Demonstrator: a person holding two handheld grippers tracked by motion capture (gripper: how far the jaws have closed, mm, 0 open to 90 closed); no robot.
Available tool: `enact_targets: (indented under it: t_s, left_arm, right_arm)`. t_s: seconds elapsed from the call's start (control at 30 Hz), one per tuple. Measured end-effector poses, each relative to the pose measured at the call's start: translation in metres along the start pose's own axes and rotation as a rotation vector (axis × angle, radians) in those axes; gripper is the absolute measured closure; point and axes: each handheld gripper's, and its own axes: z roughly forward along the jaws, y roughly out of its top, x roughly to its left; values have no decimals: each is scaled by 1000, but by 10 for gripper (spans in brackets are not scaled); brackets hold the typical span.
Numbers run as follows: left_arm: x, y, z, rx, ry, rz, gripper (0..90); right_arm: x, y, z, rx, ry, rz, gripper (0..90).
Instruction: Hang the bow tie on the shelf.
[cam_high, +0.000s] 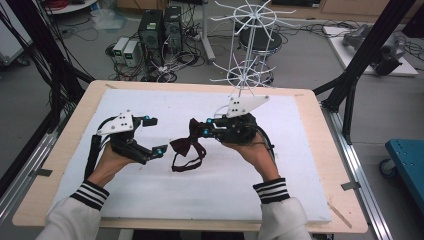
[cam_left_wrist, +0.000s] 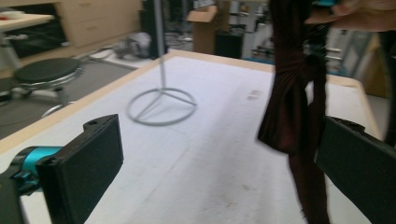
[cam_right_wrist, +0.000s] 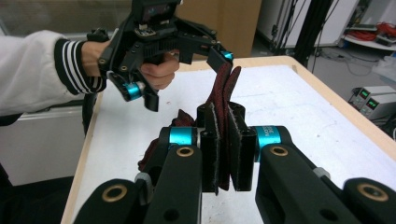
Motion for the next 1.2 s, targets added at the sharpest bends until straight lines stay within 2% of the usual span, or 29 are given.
enact_targets:
  t_s: [0.03,0.17,0.37,0.47,0.63,0.8,0.93,1.2]
  left_arm:
    - [1,-2,-2,4,-8,-12,17]
    - [0,-9,-10,-14,29,6,17]
    - [1,-17,-25,-37,108,9,17]
    - [-1,-23,-33,-73,141,23,17]
    - [-1,-37,-48,-91,180,-5,17]
    - [-4,-49,-58,-95,189,-11,17]
    - [-8,-59,-63,-76,197,-8,17]
    - [-13,-79,-72,-109,233,-22,17]
  right_arm:
    - [0,0,-2,-5,-5,3,850]
    - [-2,0,-9,-16,-31,1,850]
    - [-4,-1,-19,-35,-67,5,850]
    - [-4,-1,-23,-40,-93,8,850]
    - [-6,-2,-31,-56,-135,4,850]
    - [-8,-3,-36,-65,-176,6,850]
    - [-9,-3,-37,-70,-202,6,850]
    - [-11,4,-46,-85,-264,3,849]
